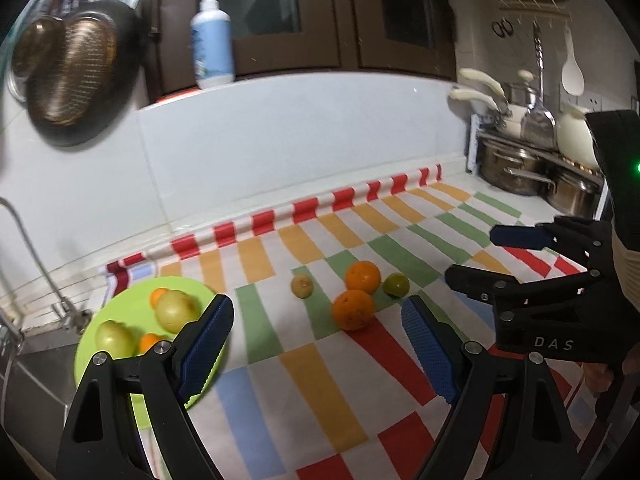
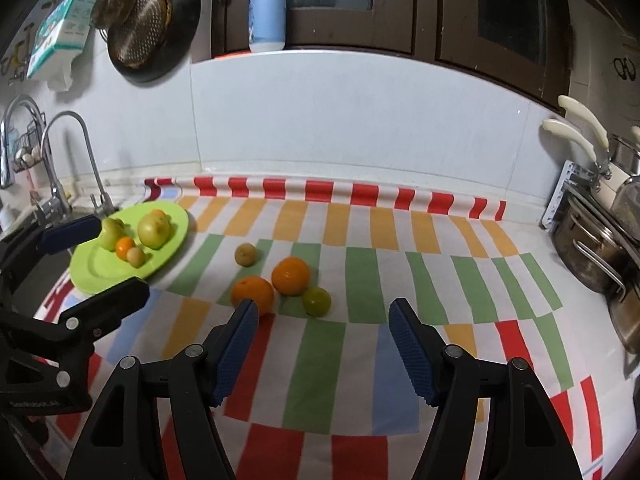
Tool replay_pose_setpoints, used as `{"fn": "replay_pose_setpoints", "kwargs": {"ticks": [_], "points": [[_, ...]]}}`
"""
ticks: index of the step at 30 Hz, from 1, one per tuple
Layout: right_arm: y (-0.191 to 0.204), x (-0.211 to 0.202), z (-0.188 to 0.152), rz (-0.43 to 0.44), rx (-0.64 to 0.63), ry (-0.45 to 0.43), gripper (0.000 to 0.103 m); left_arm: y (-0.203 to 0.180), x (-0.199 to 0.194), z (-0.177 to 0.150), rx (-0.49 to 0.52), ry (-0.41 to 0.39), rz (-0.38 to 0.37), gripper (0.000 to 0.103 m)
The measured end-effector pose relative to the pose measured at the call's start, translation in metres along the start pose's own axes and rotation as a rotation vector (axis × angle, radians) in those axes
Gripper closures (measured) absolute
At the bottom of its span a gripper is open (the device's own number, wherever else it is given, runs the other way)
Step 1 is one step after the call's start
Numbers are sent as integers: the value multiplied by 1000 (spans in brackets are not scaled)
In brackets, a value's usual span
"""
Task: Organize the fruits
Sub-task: 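Move both open tools back toward the remaining fruits on the cloth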
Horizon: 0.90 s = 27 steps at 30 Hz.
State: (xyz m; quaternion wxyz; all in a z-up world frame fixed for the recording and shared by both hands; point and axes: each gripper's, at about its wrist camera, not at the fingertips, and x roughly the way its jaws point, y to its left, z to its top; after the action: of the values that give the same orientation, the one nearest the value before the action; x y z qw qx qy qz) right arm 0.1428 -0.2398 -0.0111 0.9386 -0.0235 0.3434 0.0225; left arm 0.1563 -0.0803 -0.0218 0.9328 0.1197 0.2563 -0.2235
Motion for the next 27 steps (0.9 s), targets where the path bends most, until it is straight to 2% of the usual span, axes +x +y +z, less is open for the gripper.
{"fn": "replay_pose_setpoints", "kwargs": {"ticks": [19, 22, 27], "points": [[-9, 76, -6, 77, -54, 123, 49, -5, 84, -7, 25, 159, -131, 38], [-9, 85, -6, 89, -63, 138, 51, -4, 94, -6, 8, 177, -169, 39], [-9, 100, -5, 104, -65, 153, 56, -3, 106, -5, -2, 191, -191, 42]]}}
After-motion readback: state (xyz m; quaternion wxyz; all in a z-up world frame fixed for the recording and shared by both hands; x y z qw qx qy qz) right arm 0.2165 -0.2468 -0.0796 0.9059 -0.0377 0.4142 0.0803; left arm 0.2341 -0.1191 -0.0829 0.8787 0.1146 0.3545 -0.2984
